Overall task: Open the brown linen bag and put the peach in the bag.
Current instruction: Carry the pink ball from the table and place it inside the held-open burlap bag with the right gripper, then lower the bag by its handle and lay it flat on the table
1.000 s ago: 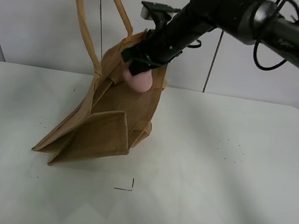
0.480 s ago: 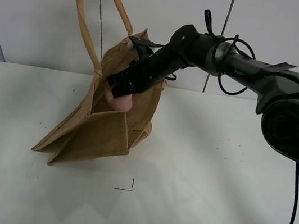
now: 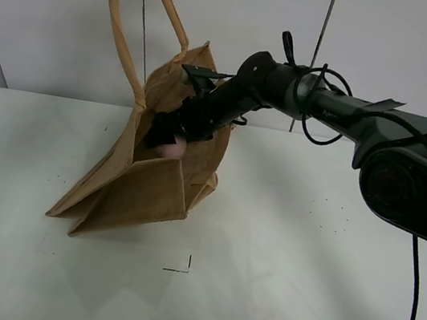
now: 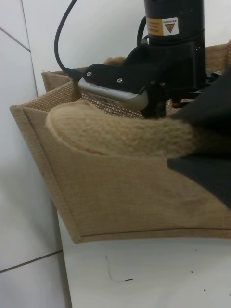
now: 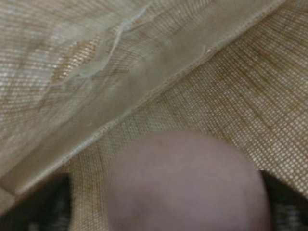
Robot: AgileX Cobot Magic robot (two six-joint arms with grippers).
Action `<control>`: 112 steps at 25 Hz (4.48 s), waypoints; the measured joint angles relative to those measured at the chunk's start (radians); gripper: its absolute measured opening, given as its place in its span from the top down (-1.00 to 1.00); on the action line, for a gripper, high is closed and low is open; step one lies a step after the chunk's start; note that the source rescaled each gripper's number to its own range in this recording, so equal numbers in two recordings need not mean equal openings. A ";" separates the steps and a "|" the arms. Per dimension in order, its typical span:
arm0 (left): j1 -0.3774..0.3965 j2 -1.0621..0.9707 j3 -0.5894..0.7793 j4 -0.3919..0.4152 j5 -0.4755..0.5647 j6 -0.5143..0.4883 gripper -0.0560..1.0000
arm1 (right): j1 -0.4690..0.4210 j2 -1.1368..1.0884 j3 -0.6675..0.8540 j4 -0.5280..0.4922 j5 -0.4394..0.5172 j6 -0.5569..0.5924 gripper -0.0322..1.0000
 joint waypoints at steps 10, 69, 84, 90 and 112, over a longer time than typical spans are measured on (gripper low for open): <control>0.000 0.000 0.000 0.000 0.000 0.000 0.89 | -0.010 -0.103 -0.003 -0.208 0.160 0.151 -1.00; 0.000 0.000 0.000 0.000 -0.001 0.000 0.89 | -0.558 -1.364 1.214 -0.668 0.389 0.524 -1.00; 0.000 0.000 0.000 0.000 -0.001 0.006 0.89 | -0.558 -2.064 1.584 -0.667 0.215 0.524 -1.00; 0.000 0.000 0.000 0.000 -0.001 0.017 0.89 | -0.517 -2.106 1.585 -0.667 0.211 0.527 -1.00; 0.000 -0.001 0.034 -0.028 -0.001 0.020 0.89 | -0.500 -2.429 1.587 -0.671 0.211 0.532 -1.00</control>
